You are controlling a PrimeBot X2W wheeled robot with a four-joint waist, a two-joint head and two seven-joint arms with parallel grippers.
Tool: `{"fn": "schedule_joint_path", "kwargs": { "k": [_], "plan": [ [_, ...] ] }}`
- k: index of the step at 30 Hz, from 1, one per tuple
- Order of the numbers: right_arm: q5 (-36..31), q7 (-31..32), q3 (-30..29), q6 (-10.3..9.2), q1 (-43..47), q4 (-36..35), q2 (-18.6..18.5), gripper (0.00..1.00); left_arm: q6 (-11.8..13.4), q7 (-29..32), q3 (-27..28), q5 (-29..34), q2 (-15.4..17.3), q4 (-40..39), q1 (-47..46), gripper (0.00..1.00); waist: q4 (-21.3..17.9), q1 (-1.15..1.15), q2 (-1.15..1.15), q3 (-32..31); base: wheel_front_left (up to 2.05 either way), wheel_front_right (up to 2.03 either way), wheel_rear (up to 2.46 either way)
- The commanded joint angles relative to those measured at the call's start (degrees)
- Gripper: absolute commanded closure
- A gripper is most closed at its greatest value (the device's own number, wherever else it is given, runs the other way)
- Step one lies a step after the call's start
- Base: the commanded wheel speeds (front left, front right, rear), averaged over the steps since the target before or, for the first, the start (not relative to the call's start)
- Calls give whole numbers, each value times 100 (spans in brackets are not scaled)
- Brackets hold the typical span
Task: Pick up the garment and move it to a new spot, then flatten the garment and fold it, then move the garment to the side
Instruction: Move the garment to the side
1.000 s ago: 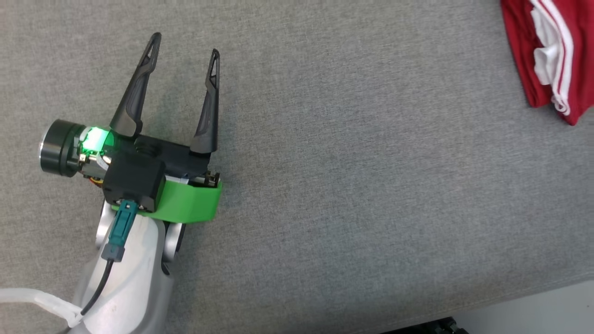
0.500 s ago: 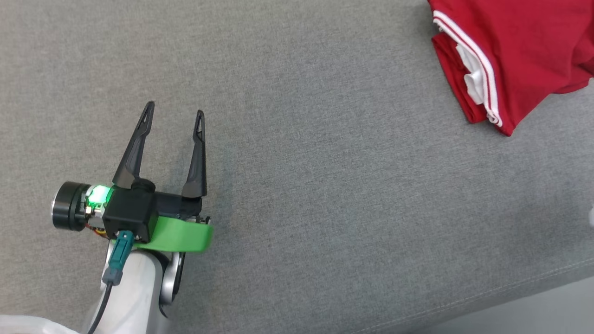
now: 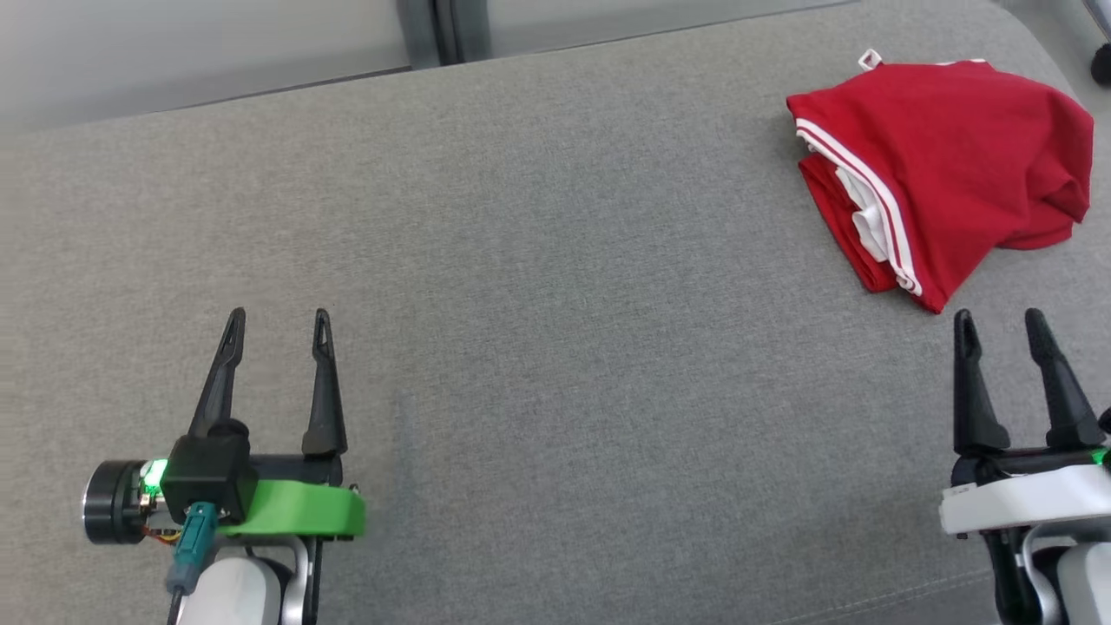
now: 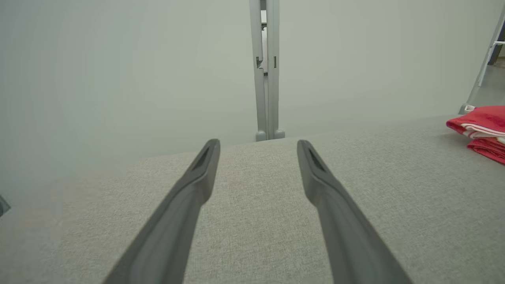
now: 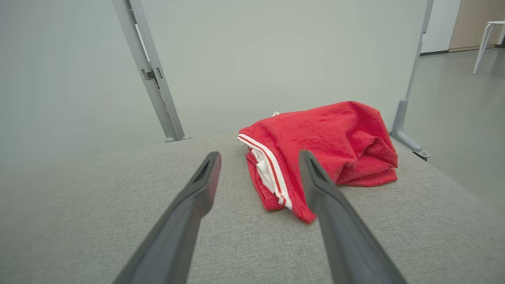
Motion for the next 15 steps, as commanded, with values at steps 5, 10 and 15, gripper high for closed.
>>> {"fn": "schedule_joint_path", "kwargs": {
  "k": [5,10,15],
  "plan": [
    [-180,-8,289,-9,223,-155,144,0,44,-14,150,-136,35,140,343,0,534,0,0,-497,0,0,0],
    [-265,113,443,-9,376,-228,244,0,42,-15,248,-213,42,263,609,0,649,0,0,-713,0,0,0],
    [-340,227,489,-9,561,-254,306,0,-6,-15,267,-258,69,363,826,0,650,0,0,-916,0,0,0]
  ]
}}
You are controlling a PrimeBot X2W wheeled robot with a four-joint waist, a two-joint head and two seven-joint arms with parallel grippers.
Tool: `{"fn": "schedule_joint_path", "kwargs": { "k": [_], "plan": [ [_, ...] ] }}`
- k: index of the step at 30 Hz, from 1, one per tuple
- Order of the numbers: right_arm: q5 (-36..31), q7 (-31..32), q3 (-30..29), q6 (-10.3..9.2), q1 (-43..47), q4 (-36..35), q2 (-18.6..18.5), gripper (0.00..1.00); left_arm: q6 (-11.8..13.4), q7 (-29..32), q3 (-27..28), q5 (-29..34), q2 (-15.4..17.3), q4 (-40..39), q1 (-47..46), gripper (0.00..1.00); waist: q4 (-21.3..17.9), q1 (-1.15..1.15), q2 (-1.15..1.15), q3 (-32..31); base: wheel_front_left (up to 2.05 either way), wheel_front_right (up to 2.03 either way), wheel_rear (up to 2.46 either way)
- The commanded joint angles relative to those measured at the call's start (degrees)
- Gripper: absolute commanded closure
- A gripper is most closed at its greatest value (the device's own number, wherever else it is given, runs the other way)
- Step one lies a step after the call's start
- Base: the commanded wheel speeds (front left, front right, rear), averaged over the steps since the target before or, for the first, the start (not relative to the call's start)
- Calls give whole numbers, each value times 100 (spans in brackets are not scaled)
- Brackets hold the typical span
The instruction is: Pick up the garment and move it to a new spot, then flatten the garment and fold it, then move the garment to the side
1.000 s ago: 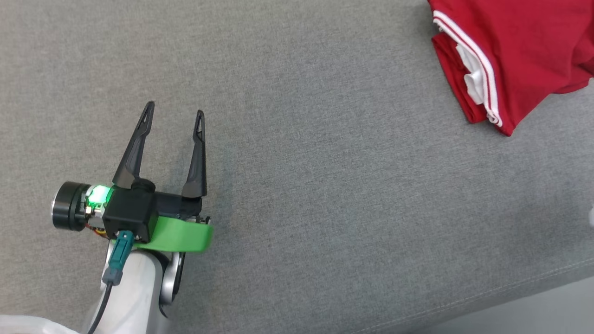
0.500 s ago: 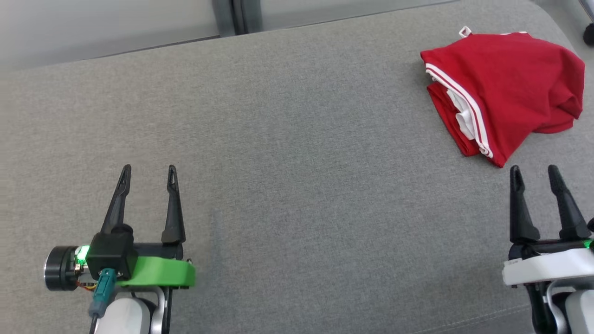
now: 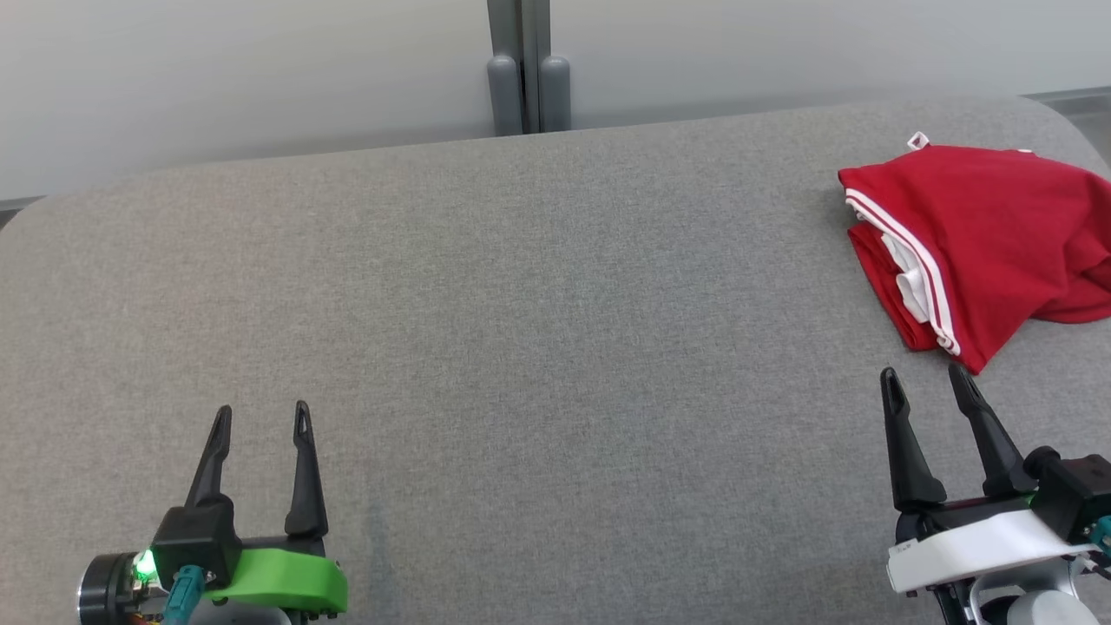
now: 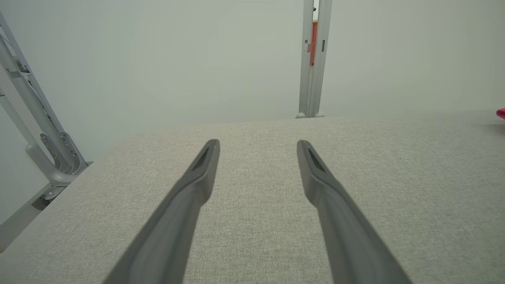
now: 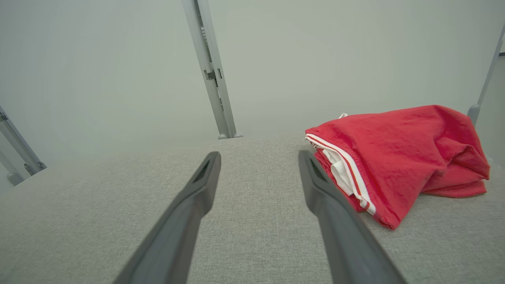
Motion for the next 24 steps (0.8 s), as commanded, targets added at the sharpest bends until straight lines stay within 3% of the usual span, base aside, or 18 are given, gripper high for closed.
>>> {"fn": "schedule_joint_path", "kwargs": {
  "k": [1,24],
  "plan": [
    [-53,34,-2,-9,122,-38,7,0,-26,-15,0,-23,26,47,144,0,46,0,0,-192,0,0,0],
    [-239,457,-46,-10,694,-468,-14,0,-212,-15,2,-101,53,413,518,0,7,0,0,-641,0,0,0]
  ]
}}
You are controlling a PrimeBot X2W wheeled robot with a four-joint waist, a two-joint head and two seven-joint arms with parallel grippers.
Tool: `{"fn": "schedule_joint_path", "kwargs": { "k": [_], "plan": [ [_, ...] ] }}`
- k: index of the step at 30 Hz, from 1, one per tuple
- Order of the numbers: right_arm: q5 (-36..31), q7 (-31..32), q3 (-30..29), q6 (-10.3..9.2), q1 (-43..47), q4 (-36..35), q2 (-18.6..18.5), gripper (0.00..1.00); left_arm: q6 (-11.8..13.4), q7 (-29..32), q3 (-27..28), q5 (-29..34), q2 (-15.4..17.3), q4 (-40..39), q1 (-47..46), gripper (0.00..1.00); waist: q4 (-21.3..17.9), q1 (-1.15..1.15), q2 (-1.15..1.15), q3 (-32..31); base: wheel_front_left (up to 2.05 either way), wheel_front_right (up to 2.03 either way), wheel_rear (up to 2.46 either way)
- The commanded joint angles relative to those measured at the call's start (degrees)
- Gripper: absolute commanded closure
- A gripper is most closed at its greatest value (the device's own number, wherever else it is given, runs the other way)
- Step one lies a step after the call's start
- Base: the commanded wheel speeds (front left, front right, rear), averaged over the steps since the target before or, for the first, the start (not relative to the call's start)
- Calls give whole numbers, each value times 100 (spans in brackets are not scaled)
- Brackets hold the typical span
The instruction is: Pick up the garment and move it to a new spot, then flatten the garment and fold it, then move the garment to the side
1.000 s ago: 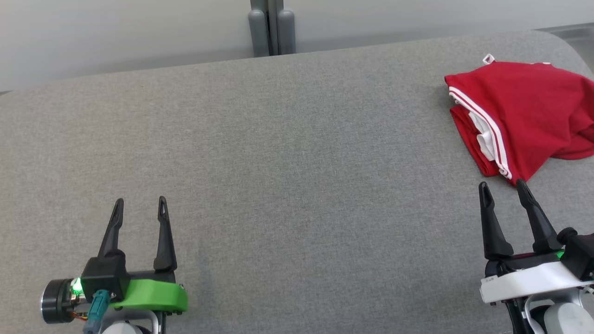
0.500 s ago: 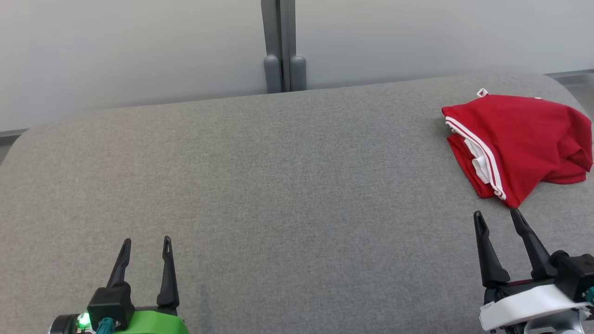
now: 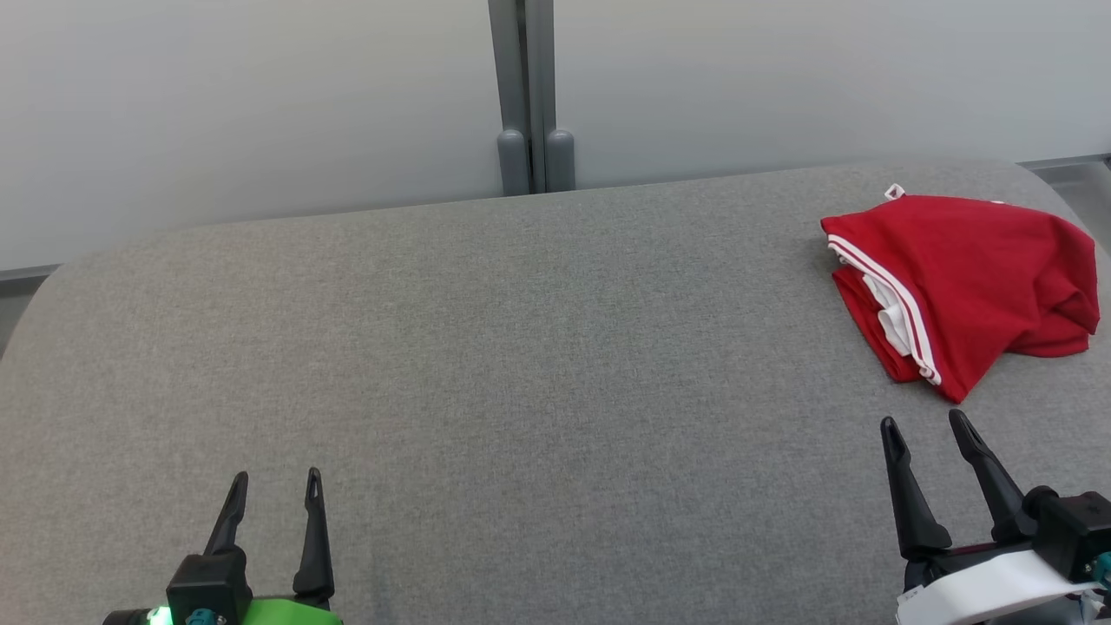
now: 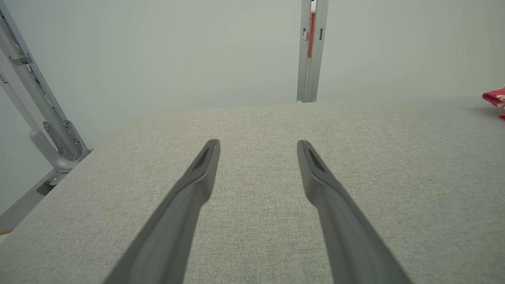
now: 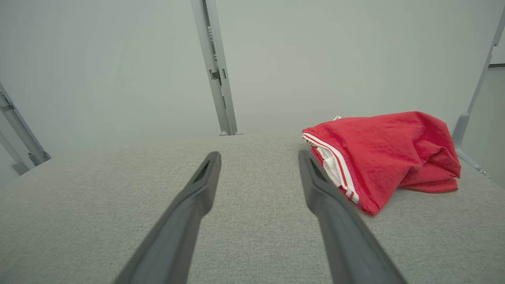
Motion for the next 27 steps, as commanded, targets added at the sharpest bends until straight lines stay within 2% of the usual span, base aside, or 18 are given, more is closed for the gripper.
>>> {"fn": "schedule_joint_path", "kwargs": {
  "k": [1,23,24,27],
  "plan": [
    [-36,18,3,-10,46,-36,6,0,-19,-15,16,-24,33,16,53,0,0,1,0,4,0,0,0],
    [18,-72,42,-10,8,11,22,0,-81,-15,124,112,-2,-49,-66,0,-10,1,0,75,0,0,0],
    [5,-58,46,0,2,16,19,100,-65,0,96,77,-18,-24,-9,100,-10,1,0,76,0,0,0],
    [149,-56,71,0,8,84,51,100,-86,67,140,-75,-38,67,-43,100,-7,1,0,78,0,0,0]
  ]
}}
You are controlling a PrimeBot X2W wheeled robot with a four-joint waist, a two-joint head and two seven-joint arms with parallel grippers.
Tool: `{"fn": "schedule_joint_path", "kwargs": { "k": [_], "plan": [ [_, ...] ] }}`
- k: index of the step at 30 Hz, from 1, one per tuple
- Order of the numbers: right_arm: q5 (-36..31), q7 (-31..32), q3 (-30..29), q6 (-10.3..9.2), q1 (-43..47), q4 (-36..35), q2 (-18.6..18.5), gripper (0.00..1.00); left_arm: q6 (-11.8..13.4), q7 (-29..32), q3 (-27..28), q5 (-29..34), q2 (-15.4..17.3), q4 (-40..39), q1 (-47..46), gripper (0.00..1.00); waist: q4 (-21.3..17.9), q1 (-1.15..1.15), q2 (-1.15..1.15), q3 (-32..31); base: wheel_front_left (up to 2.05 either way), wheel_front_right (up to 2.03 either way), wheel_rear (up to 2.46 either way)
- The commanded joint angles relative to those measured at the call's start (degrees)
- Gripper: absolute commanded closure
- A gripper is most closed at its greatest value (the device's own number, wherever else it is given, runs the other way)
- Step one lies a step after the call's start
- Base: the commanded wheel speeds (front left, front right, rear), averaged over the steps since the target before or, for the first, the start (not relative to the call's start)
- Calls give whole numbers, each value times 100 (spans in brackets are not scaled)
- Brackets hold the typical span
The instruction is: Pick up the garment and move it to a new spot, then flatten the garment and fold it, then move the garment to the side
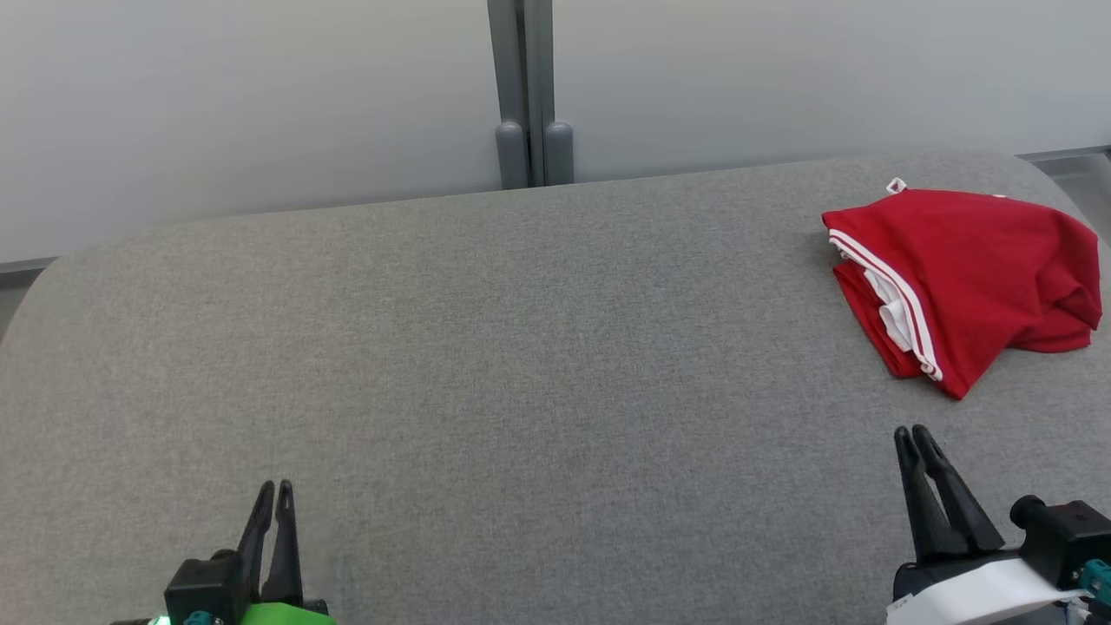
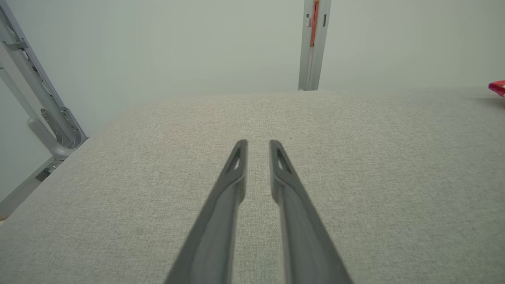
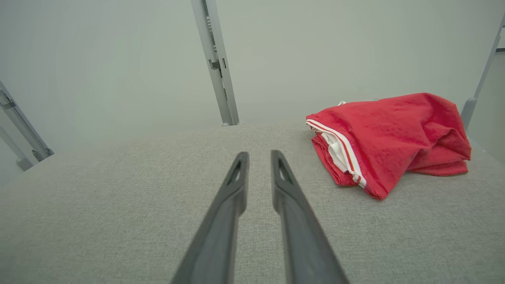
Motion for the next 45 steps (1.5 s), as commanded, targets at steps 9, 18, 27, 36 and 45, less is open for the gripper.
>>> {"fn": "schedule_joint_path", "kwargs": {
  "k": [9,18,27,36,45],
  "plan": [
    [1141,156,-41,-1,-241,162,-15,100,-136,299,204,-1123,-39,-39,-196,100,20,0,0,6,0,0,0],
    [2002,285,-68,-1,-428,365,8,100,-237,510,320,-1998,-89,-42,-295,100,37,0,0,12,0,0,0],
    [2790,412,-103,-2,-597,543,39,100,-332,715,435,-2812,-138,-29,-398,100,56,0,0,17,0,0,0],
    [3497,533,-143,-2,-742,705,72,100,-418,904,542,-3545,-181,-14,-495,100,74,0,0,23,0,0,0],
    [4120,649,-186,-3,-872,850,105,100,-496,1075,642,-4195,-217,0,-579,100,91,0,0,29,0,0,0]
  ]
}}
